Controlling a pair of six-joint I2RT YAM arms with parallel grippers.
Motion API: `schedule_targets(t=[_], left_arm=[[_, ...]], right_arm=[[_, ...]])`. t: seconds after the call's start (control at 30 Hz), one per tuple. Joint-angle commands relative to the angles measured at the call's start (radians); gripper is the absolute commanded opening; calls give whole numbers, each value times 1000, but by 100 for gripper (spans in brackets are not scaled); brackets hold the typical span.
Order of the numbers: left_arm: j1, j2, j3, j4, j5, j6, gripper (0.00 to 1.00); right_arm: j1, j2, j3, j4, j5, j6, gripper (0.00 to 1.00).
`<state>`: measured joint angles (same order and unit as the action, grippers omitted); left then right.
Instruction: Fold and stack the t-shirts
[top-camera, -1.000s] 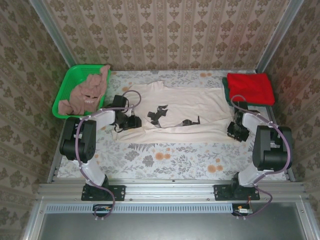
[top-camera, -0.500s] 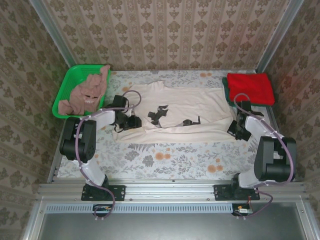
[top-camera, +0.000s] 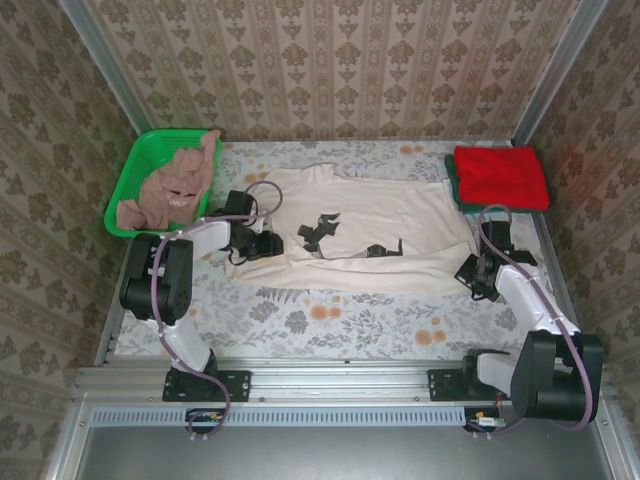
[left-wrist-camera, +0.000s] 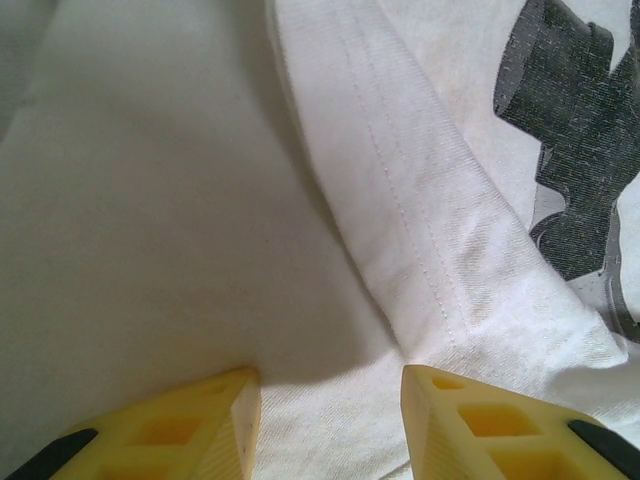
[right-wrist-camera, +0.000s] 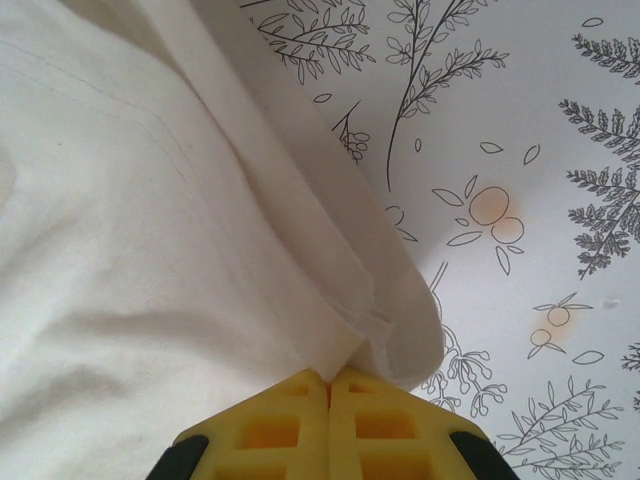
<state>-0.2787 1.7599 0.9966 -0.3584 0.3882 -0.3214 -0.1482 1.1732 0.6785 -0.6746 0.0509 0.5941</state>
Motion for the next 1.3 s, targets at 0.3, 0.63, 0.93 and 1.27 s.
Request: schedule_targets(t=[0.3, 0.63, 0.93, 1.27], left_arm=[[16, 29, -14, -4, 21, 3, 42], [43, 36, -36, 8, 24, -5, 40], [111, -113, -214, 17, -23, -48, 38], [185, -188, -297, 21, 8, -46, 37]], right_arm=[[-4, -75, 3, -111, 36, 17, 0], [-6, 6, 3, -66, 36, 8, 3], [63, 76, 13, 3, -44, 37, 9], [113, 75, 22, -32, -22, 38, 8]])
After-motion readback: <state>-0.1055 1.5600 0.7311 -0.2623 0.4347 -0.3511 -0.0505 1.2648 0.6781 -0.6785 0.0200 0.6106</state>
